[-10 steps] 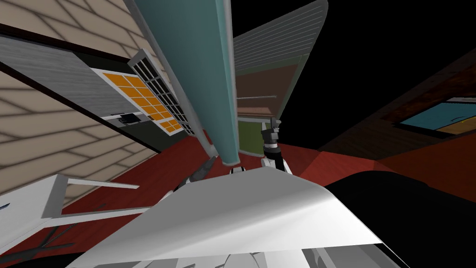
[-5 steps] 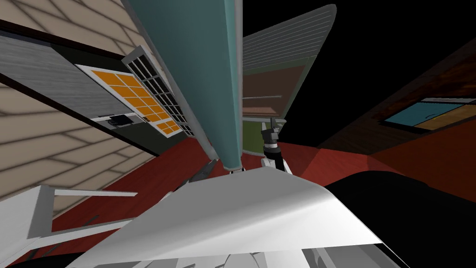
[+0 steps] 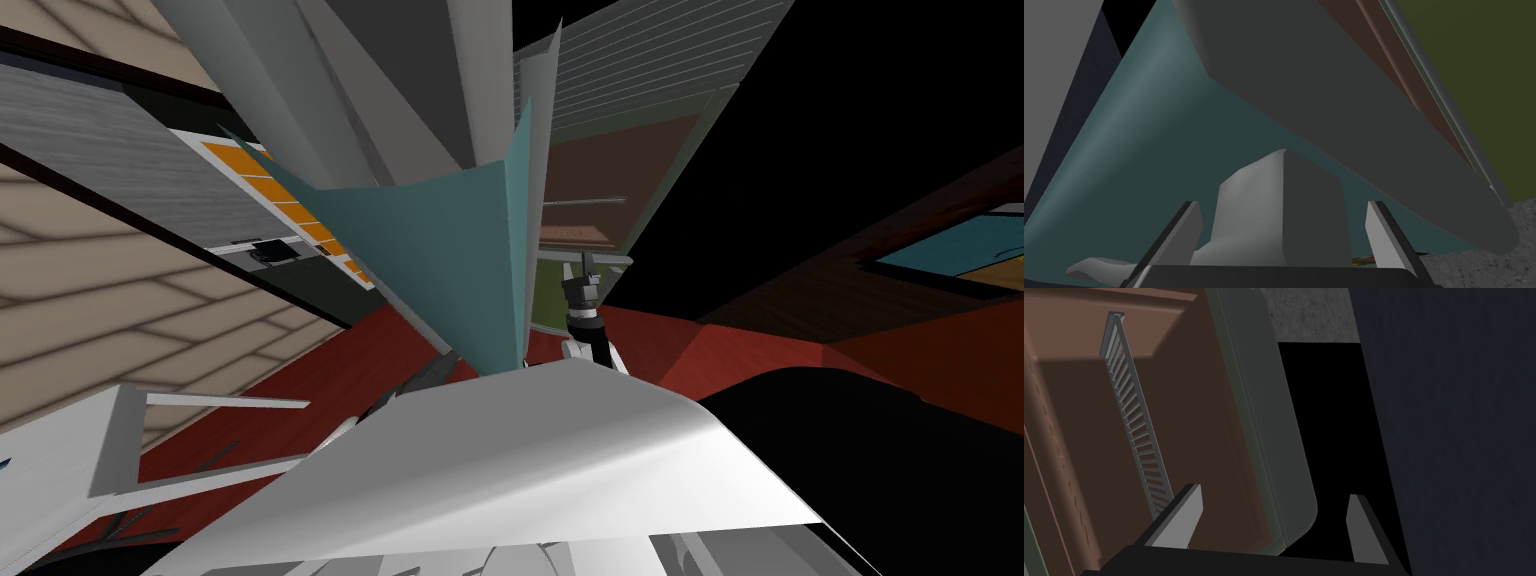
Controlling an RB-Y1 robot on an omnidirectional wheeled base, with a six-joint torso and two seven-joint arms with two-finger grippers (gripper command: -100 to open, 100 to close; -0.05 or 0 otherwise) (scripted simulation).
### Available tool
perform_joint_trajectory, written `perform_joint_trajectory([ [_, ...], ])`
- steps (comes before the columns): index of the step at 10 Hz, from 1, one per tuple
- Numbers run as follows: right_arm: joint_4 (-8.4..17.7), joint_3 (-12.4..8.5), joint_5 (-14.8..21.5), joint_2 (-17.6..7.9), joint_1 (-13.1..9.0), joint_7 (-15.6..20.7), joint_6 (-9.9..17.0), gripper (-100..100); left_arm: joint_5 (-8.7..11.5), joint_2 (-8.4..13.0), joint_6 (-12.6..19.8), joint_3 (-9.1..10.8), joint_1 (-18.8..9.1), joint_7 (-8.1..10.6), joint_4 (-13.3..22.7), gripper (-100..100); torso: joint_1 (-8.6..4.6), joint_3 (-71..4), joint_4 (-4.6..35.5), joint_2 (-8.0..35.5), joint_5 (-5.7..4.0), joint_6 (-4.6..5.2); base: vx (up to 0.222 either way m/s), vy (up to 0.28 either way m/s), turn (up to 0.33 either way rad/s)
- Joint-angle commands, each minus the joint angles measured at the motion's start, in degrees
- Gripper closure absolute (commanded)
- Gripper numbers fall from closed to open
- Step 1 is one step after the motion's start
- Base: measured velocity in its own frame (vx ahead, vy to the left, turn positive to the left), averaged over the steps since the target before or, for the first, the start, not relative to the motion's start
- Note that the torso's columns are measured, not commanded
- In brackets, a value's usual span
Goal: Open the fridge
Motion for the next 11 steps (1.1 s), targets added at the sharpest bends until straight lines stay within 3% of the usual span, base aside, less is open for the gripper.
perform_joint_trajectory([
  [1, 0.0, 0.0, 0.0, 0.0, 0.0, 0.0, 0.0, 0, 0.4, 1.6, 0.9, 1.24, 1.8, 1.01, -3.7, -100, 0.25, -0.1, 0.0, 0.0, 0.07, -0.01, 0.039, 0.0, 0.062],
  [3, 0.0, 0.0, 0.0, 0.0, 0.0, 0.0, 0.0, 0, 0.6, 2.8, 1.7, 1.99, 3.0, 1.75, -6.3, -100, 0.11, -0.3, 0.1, 0.1, -0.11, -0.09, 0.037, 0.011, 0.063],
  [5, 0.0, 0.0, 0.0, 0.0, 0.0, 0.0, 0.0, 0, 0.0, 2.8, 2.5, 1.78, 3.1, 1.33, -5.0, -100, -0.26, -0.5, 0.3, 0.0, -0.36, -0.34, 0.005, 0.007, -0.007],
  [6, 0.0, 0.0, 0.0, 0.0, 0.0, 0.0, 0.0, 0, -0.1, 2.8, 2.7, 1.73, 3.1, 1.29, -4.9, 0, -0.27, -0.4, 0.1, 0.0, -0.28, -0.25, -0.005, 0.001, -0.014],
  [11, 0.0, 0.0, 0.0, 0.0, 0.0, 0.0, 0.0, 0, -0.3, 2.9, 2.4, 1.6, 3.1, 1.16, -4.7, 0, 0.02, -0.1, 0.0, -0.1, -0.03, -0.05, 0.0, 0.0, 0.0],
])
